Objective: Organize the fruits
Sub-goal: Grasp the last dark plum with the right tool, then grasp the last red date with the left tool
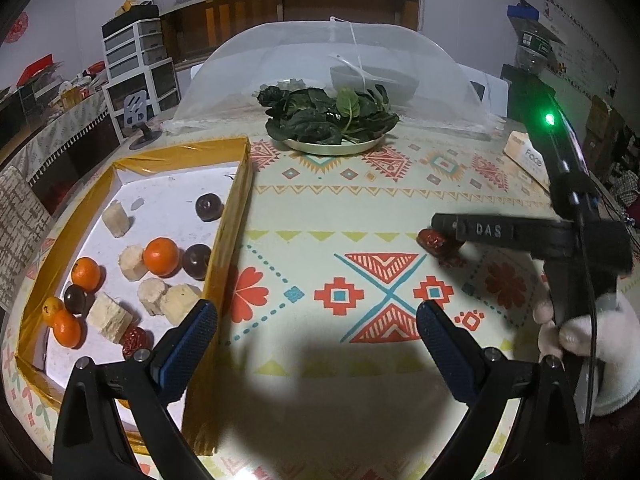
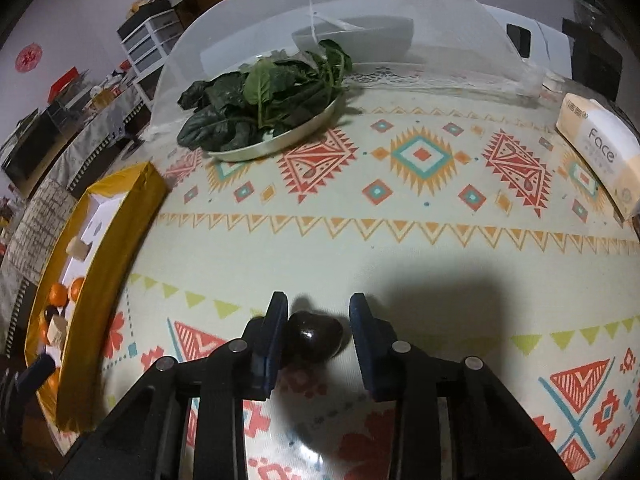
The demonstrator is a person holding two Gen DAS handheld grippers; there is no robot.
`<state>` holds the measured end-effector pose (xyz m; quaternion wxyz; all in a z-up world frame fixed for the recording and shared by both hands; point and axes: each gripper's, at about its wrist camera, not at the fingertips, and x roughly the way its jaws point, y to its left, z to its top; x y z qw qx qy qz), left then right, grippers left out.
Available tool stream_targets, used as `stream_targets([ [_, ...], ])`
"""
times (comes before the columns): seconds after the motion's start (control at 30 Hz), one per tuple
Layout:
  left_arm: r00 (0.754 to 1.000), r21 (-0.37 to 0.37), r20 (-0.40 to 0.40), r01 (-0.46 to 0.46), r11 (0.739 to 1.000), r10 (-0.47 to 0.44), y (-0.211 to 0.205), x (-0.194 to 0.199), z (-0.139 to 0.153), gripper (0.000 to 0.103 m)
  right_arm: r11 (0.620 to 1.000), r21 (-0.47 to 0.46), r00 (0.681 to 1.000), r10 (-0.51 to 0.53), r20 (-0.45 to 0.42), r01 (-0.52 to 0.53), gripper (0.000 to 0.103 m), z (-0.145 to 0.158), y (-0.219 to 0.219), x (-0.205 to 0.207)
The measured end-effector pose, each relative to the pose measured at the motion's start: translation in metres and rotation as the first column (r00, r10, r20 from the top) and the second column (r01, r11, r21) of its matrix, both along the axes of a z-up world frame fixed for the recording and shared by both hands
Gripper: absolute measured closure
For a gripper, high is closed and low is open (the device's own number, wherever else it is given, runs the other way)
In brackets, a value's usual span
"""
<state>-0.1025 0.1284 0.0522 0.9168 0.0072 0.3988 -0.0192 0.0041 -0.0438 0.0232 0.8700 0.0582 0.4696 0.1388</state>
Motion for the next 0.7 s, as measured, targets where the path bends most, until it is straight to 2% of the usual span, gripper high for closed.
stream_targets([
  [0.1,1.000,0.003,-0.004,0.011,1.000,-0.011,-0.005,0.002,-0.002,0.003,1.000,0.012,1.000,0.004,0.014,-0.004,0.075,0.001,-0.006,-0.012],
  [0.47,0.999,0.029,0.004,0.037,0.999,-0.037,-0.025,0.001,-0.002,0.003,0.997,0.008,0.995,-0.081,0.058,0.081,0.075,0.007,-0.052,-0.043],
  [0.7,0.999,0.041,0.017,0.041,0.998,-0.042,-0.034,-0.001,0.002,0.003,0.996,0.025,0.994,-0.084,0.071,0.082,0.075,0.010,-0.062,-0.052],
])
